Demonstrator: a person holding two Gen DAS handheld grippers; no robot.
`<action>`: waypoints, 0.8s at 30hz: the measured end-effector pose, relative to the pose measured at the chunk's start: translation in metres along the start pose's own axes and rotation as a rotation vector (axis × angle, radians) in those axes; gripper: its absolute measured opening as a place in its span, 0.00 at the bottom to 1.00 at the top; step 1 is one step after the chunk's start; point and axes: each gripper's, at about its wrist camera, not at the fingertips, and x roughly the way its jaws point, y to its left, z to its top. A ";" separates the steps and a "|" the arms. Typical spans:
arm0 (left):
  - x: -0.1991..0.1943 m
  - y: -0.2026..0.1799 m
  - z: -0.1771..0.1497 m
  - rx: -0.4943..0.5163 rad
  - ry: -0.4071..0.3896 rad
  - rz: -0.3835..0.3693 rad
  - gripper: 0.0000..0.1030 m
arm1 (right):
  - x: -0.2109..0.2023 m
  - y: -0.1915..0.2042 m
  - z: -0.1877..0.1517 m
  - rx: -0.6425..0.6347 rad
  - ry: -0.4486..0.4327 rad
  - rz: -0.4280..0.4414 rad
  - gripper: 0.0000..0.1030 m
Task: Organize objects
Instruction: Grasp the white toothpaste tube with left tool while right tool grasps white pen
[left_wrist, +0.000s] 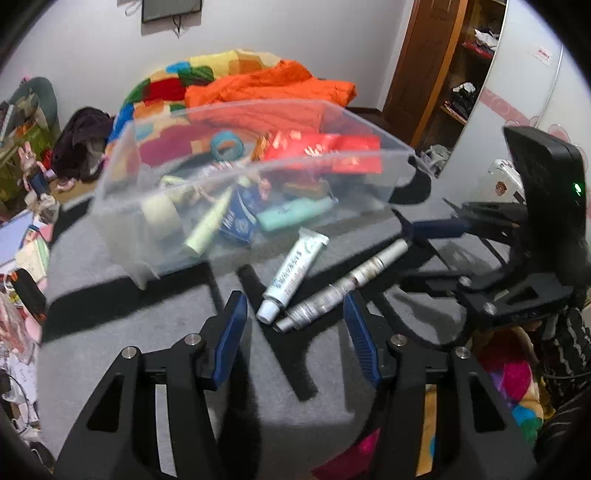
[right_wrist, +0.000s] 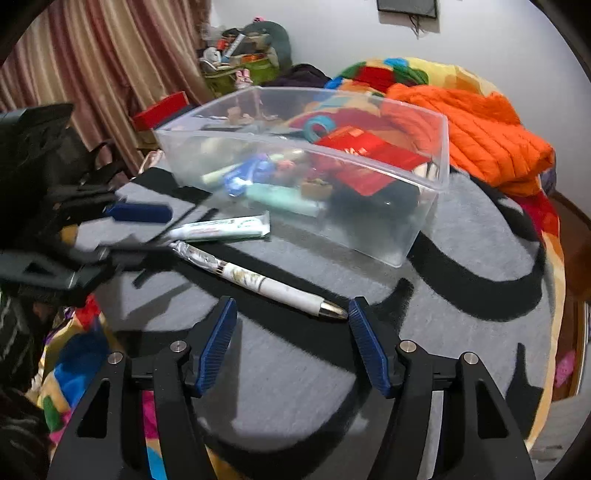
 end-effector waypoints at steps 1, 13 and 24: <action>0.000 0.001 0.003 0.000 -0.002 0.007 0.54 | -0.002 0.002 0.001 -0.011 -0.007 -0.016 0.58; 0.050 -0.003 0.023 0.079 0.110 0.021 0.44 | 0.033 0.038 0.018 -0.221 0.034 -0.055 0.55; 0.028 0.017 0.005 0.024 0.107 0.063 0.16 | -0.006 0.038 -0.013 -0.223 0.057 -0.089 0.13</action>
